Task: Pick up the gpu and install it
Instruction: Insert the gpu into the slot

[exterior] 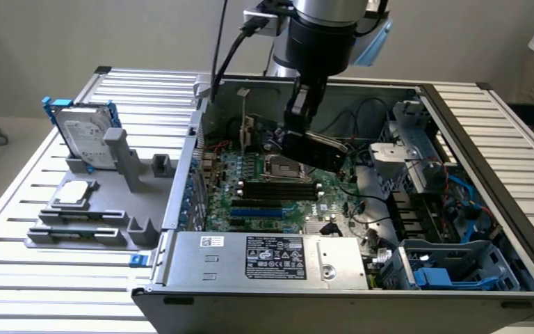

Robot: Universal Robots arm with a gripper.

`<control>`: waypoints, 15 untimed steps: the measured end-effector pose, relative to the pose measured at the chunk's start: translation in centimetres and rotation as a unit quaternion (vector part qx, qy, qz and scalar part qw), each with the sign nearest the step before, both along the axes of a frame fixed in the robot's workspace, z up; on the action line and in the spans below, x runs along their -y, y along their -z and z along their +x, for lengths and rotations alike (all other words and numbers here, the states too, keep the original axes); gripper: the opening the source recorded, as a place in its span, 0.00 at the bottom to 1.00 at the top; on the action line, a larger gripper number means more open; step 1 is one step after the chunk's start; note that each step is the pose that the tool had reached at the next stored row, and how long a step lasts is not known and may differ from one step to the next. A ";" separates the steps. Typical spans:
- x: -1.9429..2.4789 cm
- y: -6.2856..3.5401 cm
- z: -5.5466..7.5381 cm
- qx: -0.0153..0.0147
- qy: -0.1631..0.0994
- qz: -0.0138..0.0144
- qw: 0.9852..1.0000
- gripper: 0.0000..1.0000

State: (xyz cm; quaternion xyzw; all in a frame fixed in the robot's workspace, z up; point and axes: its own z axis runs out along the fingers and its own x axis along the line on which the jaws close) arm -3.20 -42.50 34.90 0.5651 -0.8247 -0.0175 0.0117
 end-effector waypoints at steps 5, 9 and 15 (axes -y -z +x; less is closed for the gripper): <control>0.00 0.41 0.0 0.000 -0.046 0.000 0.999 0.26; 0.00 0.65 0.0 0.000 -0.079 0.000 0.997 0.26; 0.08 1.03 0.0 0.001 -0.116 0.000 0.993 0.26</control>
